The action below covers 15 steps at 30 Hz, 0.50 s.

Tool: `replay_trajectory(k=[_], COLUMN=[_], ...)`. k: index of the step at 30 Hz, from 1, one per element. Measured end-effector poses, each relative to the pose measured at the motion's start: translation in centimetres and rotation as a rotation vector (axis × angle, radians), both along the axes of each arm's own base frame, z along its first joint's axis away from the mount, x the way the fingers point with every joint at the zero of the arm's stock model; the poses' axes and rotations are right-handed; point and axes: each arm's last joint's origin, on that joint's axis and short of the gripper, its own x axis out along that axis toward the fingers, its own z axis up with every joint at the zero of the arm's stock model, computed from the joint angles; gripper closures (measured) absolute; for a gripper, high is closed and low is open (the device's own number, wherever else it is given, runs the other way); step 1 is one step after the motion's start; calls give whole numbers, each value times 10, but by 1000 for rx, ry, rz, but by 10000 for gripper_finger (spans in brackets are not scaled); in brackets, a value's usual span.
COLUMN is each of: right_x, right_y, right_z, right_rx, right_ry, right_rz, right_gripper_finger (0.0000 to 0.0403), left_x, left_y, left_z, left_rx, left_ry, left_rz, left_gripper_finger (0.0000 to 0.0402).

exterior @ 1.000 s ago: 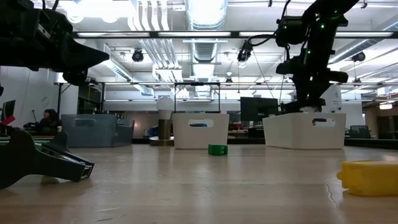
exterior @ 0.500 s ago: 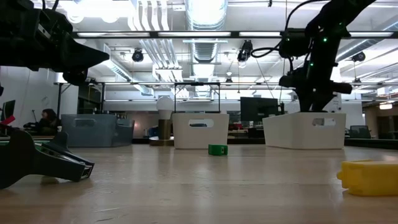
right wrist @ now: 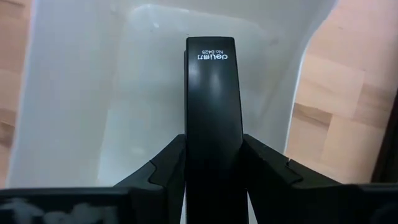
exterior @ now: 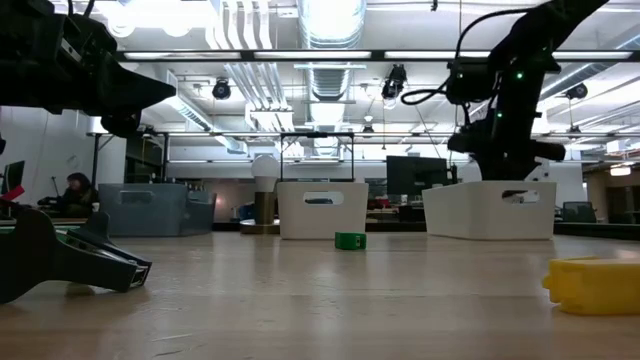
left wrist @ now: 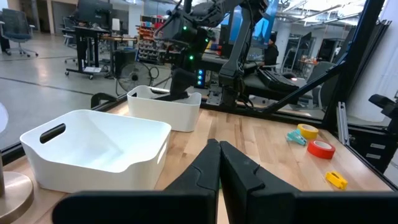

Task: Pick and place Stapler, Stapler remover, tape
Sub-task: Put the black stapler into the right white bin

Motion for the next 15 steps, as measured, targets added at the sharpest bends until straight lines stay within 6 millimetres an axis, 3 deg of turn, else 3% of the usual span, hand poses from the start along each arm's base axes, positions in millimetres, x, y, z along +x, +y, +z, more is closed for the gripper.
replay_trajectory(k=[8, 15], right_x=[3, 6], right_y=[-2, -4], right_z=[-11, -18], right_rx=[20, 31], right_ry=[32, 56], right_rz=[3, 7], right_gripper_finger=[254, 266], left_x=[0, 0], left_y=[0, 0], left_z=[0, 0], left_rx=[0, 0], left_ry=[0, 0], left_rz=[0, 0], left_gripper_finger=[390, 390])
